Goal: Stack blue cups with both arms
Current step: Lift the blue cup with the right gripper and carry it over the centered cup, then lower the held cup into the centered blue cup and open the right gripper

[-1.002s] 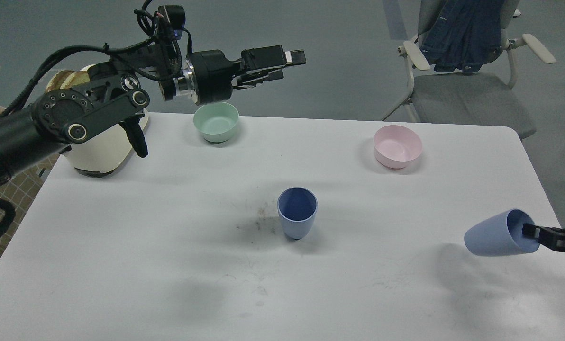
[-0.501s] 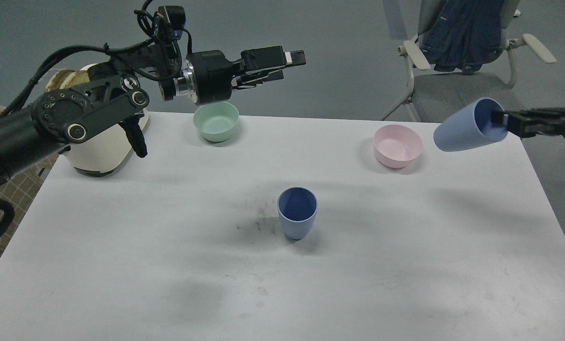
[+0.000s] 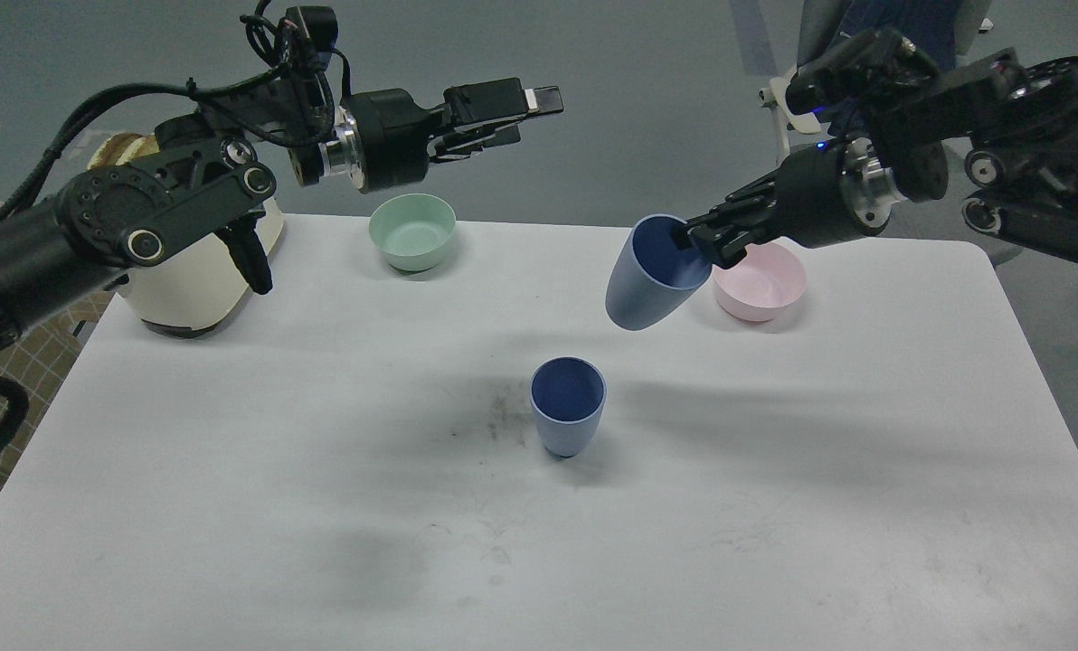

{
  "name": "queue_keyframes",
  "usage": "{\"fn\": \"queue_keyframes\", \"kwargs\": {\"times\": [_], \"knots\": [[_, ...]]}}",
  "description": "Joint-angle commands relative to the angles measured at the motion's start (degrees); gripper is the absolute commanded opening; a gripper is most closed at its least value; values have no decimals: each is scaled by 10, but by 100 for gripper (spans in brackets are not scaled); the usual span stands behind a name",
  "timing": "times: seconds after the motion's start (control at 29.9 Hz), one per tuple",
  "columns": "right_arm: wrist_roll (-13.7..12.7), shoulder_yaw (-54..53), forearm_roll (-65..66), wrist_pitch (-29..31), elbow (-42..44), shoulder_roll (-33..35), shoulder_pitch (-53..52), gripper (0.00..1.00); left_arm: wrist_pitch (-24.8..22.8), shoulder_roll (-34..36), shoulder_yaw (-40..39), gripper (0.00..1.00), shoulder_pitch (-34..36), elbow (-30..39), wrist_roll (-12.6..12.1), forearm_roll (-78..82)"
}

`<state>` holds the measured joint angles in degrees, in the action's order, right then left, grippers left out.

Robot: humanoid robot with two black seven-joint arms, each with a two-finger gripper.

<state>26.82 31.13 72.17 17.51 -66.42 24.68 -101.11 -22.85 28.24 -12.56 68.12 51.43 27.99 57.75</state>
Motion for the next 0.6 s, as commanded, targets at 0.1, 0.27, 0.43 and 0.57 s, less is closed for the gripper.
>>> {"fn": "queue_keyframes", "kwargs": {"times": [0.1, 0.27, 0.43, 0.57], "knots": [[0, 17, -4, -2, 2, -60, -9, 0, -1, 0, 0, 95, 2, -1, 0, 2], [0, 31, -10, -3, 2, -89, -9, 0, -1, 0, 0, 95, 3, -1, 0, 2], [-1, 34, -18, -5, 3, -108, -9, 0, -1, 0, 0, 95, 3, -1, 0, 2], [0, 36, -27, -3, 2, -115, -9, 0, -1, 1, 0, 95, 4, -1, 0, 2]]}}
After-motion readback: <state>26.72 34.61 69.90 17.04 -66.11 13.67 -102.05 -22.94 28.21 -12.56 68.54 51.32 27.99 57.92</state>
